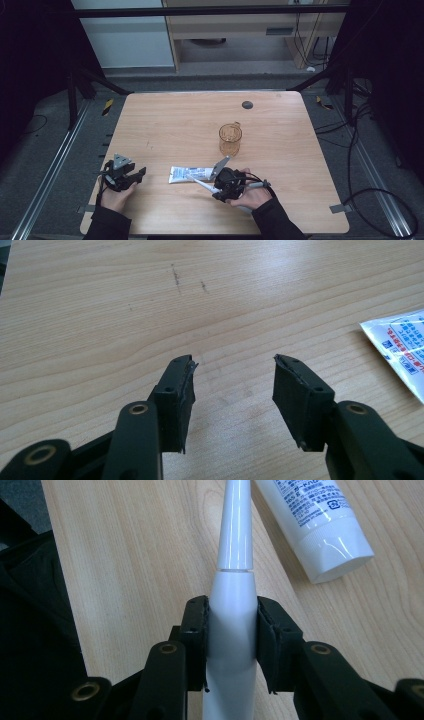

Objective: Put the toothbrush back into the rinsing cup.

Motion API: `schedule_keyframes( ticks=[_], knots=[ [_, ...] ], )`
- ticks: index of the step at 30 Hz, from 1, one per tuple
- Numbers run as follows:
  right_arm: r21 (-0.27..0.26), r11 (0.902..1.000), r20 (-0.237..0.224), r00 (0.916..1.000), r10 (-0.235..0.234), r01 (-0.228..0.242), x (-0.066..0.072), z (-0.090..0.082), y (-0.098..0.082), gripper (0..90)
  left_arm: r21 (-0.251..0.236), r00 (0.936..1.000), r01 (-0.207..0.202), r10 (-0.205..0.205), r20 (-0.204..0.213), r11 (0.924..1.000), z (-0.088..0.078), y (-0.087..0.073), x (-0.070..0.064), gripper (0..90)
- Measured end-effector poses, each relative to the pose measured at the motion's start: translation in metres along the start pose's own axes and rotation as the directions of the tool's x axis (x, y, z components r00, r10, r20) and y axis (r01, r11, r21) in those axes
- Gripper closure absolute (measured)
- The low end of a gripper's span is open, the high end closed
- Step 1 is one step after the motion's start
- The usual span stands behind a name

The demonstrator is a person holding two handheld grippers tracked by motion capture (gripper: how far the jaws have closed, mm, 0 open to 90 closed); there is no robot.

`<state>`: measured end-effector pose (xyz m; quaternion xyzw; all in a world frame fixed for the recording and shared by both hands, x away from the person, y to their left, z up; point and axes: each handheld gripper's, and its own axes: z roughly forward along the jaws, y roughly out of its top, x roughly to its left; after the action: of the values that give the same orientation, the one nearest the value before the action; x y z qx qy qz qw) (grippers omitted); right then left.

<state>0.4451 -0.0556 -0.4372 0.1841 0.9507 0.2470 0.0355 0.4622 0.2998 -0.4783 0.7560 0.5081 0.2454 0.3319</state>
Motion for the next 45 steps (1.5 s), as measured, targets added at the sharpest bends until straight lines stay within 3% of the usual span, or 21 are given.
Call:
schedule_keyframes(
  ticks=[9,17,18,20,24,25,27,28,30,31,32,33,34,35,41,42,43,44,45],
  knots=[
    [-0.066,0.9977,0.032,0.9994,0.013,-0.011,-0.003,-0.015,0.002,67.6,0.0,1.0,0.001,-0.001,0.0,1.0,0.0,0.0,0.0,49.7],
    [-0.143,0.9893,0.061,0.9975,0.037,-0.028,-0.007,-0.029,0.006,67.6,-0.001,1.0,0.001,-0.001,-0.001,1.0,0.0,0.0,0.0,49.8],
    [-0.176,0.9839,0.071,0.9964,0.046,-0.032,-0.008,-0.033,0.006,67.6,-0.002,1.0,0.001,-0.001,-0.001,1.0,0.0,0.0,0.0,49.8],
    [-0.191,0.981,0.075,0.9958,0.053,-0.038,-0.009,-0.035,0.006,67.6,-0.002,1.0,0.001,-0.001,-0.001,1.0,0.0,0.0,0.0,49.8],
    [-0.254,0.9662,0.096,0.9926,0.074,-0.047,-0.012,-0.043,0.008,67.6,-0.001,1.0,0.001,-0.001,-0.001,1.0,0.001,0.0,0.0,49.8],
    [-0.293,0.9546,0.105,0.9907,0.086,-0.052,-0.012,-0.046,0.009,67.6,-0.001,1.0,0.0,0.0,-0.001,1.0,0.001,0.0,0.0,49.8],
    [-0.334,0.9406,0.115,0.9878,0.105,-0.062,-0.012,-0.049,0.01,67.6,-0.002,1.0,0.001,-0.001,-0.002,1.0,0.001,0.0,0.0,49.8],
    [-0.334,0.9406,0.115,0.9878,0.105,-0.062,-0.012,-0.049,0.01,67.6,-0.002,1.0,0.001,-0.001,-0.002,1.0,0.001,0.0,0.0,49.7],
    [-0.381,0.922,0.127,0.984,0.124,-0.067,-0.013,-0.052,0.012,67.6,-0.002,1.0,0.001,-0.001,-0.002,1.0,0.001,0.0,0.0,49.7],
    [-0.433,0.8977,0.138,0.9784,0.154,-0.08,-0.014,-0.056,0.013,67.6,-0.003,1.0,0.002,-0.002,-0.002,1.0,0.001,0.0,0.0,49.7],
    [-0.433,0.8977,0.138,0.9784,0.154,-0.08,-0.014,-0.056,0.013,67.6,-0.003,1.0,0.002,-0.002,-0.002,1.0,0.001,0.0,0.0,49.7],
    [-0.498,0.8616,0.139,0.9714,0.192,-0.099,-0.016,-0.061,0.015,67.6,-0.003,1.0,0.002,-0.002,-0.001,1.0,0.001,0.0,0.0,49.7],
    [-0.498,0.8616,0.139,0.9714,0.192,-0.099,-0.016,-0.061,0.015,67.6,-0.003,1.0,0.002,-0.002,-0.001,1.0,0.001,0.0,0.0,49.6],
    [-0.563,0.8182,0.149,0.9602,0.236,-0.114,-0.019,-0.066,0.017,67.5,-0.003,1.0,0.001,-0.001,-0.002,1.0,0.001,0.0,0.0,49.5],
    [-0.677,0.7259,0.17,0.9334,0.316,-0.123,-0.023,-0.076,0.024,67.5,-0.006,1.0,0.0,0.0,-0.004,1.0,0.0,0.0,0.0,49.3],
    [-0.677,0.7259,0.17,0.9334,0.316,-0.123,-0.023,-0.076,0.024,67.5,-0.006,1.0,-0.001,0.001,-0.004,1.0,0.0,0.0,0.0,49.3],
    [-0.706,0.6988,0.178,0.9248,0.336,-0.118,-0.024,-0.079,0.027,67.5,-0.006,1.0,-0.001,0.001,-0.004,1.0,0.0,0.0,0.0,48.9],
    [-0.706,0.6988,0.178,0.9248,0.336,-0.118,-0.024,-0.079,0.027,67.5,-0.007,1.0,-0.001,0.001,-0.004,1.0,0.0,0.0,0.0,48.9],
    [-0.734,0.6699,0.186,0.9154,0.357,-0.112,-0.027,-0.081,0.029,67.5,-0.007,1.0,-0.001,0.001,-0.004,1.0,0.0,0.0,0.0,48.9]
  ],
)
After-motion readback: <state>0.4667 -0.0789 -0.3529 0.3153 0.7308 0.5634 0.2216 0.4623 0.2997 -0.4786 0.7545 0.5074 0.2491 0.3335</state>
